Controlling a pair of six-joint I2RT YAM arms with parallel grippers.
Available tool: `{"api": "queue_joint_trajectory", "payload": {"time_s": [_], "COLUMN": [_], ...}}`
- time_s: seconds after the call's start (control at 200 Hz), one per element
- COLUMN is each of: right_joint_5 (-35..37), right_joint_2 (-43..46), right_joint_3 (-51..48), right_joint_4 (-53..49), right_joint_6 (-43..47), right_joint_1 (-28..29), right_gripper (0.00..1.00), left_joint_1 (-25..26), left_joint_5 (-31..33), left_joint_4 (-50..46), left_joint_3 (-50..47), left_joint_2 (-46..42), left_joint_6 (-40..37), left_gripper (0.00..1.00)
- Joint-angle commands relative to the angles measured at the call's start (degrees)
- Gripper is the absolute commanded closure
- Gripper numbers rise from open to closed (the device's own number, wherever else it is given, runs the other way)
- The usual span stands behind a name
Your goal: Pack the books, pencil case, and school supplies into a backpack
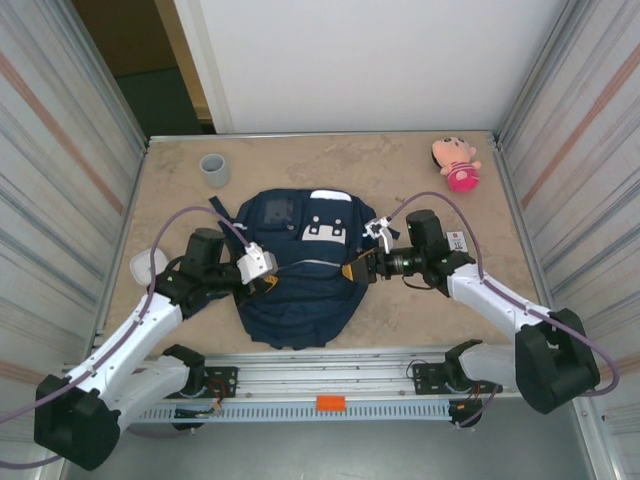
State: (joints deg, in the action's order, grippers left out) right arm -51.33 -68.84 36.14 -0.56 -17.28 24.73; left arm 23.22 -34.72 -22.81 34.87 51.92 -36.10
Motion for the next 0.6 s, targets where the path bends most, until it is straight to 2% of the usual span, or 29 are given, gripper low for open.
{"api": "queue_joint_trajectory", "payload": {"time_s": [0.0, 0.306, 0.391, 0.596], "right_joint_5": [2.35, 0.52, -0.95, -6.49], "right_joint_2": [-2.80, -11.51, -11.43, -7.56], "right_joint_3": [3.50, 7.36, 7.02, 6.01], "right_joint_4": [0.78, 3.10, 2.25, -4.39], "right_joint_6": [1.68, 1.55, 1.52, 2.57], "right_joint_1": [0.02, 2.09, 2.16, 2.19], "right_gripper": [0.29, 0.25, 0.24, 0.29], "left_joint_1": [-0.64, -1.42, -1.68, -2.39], "left_joint_5": [-6.03, -7.64, -7.56, -7.56], "left_joint_4": [6.48, 7.43, 7.50, 7.79], "left_joint_3": [0.73, 0.70, 0.65, 0.63], "left_joint_2": [-1.65, -1.56, -1.56, -1.56], "left_joint_6": [2.18, 2.87, 2.80, 3.02], "left_gripper": [0.98, 0.98, 0.98, 0.98]}}
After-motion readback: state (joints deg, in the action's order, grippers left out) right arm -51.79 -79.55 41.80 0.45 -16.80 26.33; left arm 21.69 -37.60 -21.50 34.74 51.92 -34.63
